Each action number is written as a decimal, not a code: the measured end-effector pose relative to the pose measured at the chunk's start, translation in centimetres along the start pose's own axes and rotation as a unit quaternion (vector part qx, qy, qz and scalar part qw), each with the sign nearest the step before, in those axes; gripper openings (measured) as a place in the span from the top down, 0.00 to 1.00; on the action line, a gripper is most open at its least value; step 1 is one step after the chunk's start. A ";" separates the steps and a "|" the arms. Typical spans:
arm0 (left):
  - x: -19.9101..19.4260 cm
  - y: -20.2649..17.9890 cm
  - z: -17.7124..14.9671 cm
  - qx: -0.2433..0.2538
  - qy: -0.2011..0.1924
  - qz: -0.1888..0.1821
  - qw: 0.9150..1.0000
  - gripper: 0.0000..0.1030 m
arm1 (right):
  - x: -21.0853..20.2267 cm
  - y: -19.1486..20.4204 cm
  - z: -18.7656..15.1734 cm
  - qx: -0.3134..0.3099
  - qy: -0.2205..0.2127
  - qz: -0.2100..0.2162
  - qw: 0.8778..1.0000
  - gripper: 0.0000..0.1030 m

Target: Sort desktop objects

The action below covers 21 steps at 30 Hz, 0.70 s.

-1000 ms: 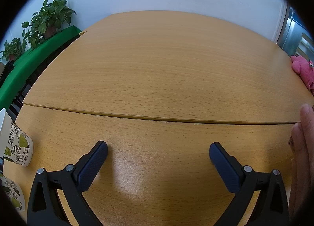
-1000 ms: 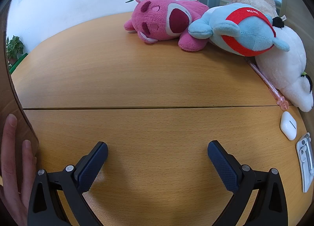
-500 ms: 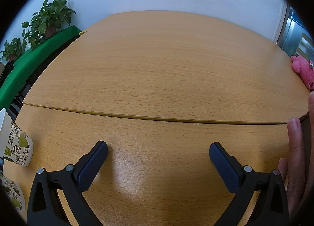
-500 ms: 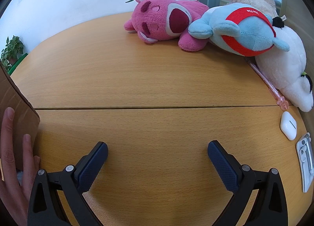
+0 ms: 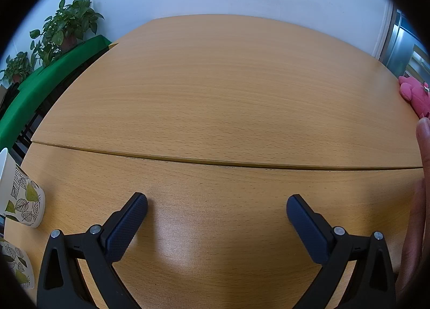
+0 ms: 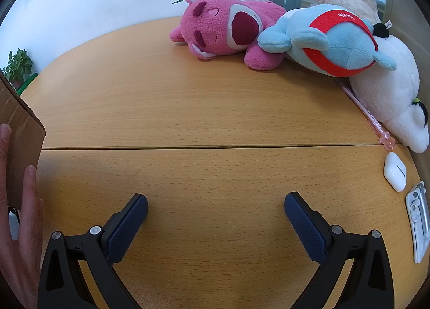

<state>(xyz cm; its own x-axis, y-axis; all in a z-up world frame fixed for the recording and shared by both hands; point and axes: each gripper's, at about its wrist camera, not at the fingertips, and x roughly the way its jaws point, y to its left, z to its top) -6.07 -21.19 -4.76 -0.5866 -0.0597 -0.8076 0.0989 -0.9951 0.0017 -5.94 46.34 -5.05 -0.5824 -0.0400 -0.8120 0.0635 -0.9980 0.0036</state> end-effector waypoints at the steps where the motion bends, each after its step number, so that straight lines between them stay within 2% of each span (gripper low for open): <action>1: 0.1 0.0 0.0 0.000 0.000 0.000 1.000 0.00 | 0.0 0.0 0.0 0.000 0.000 0.000 1.000 0.00; 21: -0.2 -0.1 -0.1 0.000 0.001 0.000 1.000 0.00 | 0.1 -0.1 0.0 0.000 0.000 0.000 1.000 0.00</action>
<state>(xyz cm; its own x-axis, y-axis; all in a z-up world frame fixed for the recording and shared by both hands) -5.93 -21.07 -4.68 -0.5857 -0.0605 -0.8082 0.0998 -0.9950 0.0021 -5.99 46.40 -5.19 -0.5824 -0.0406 -0.8119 0.0635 -0.9980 0.0044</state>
